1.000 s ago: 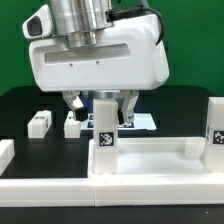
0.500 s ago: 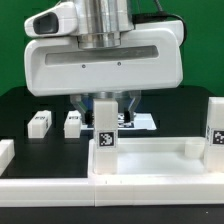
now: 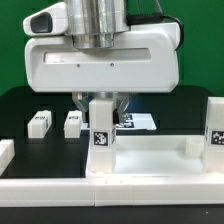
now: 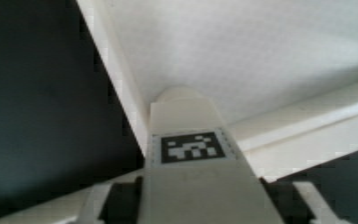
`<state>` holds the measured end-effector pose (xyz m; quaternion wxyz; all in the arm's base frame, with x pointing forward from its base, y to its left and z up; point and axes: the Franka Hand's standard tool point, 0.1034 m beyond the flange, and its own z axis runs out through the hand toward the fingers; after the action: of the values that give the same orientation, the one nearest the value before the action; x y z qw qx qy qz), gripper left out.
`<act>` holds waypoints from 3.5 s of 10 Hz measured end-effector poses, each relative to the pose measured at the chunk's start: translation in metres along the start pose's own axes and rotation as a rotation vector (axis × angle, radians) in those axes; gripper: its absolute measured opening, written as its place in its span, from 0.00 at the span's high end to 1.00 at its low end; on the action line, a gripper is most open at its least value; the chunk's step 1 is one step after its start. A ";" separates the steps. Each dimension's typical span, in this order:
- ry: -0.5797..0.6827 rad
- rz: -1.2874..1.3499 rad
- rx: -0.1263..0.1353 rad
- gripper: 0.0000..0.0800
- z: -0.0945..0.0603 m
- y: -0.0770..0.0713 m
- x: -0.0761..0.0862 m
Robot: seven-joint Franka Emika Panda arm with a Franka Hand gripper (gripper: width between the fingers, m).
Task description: Assemble desk
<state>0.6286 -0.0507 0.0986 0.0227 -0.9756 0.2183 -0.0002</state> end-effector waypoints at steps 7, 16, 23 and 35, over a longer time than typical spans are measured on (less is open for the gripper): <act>-0.005 0.051 -0.017 0.48 -0.004 0.005 0.000; 0.002 0.090 0.014 0.19 -0.039 -0.010 -0.008; 0.033 0.537 0.106 0.19 -0.028 -0.037 -0.049; -0.052 0.786 0.092 0.19 0.010 -0.024 -0.103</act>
Offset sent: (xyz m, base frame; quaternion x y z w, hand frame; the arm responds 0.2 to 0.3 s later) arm 0.0000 0.0000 0.0000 0.0000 0.0000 0.0000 1.0000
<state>0.5459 0.0152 0.0908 0.0703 -0.8154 0.5742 0.0232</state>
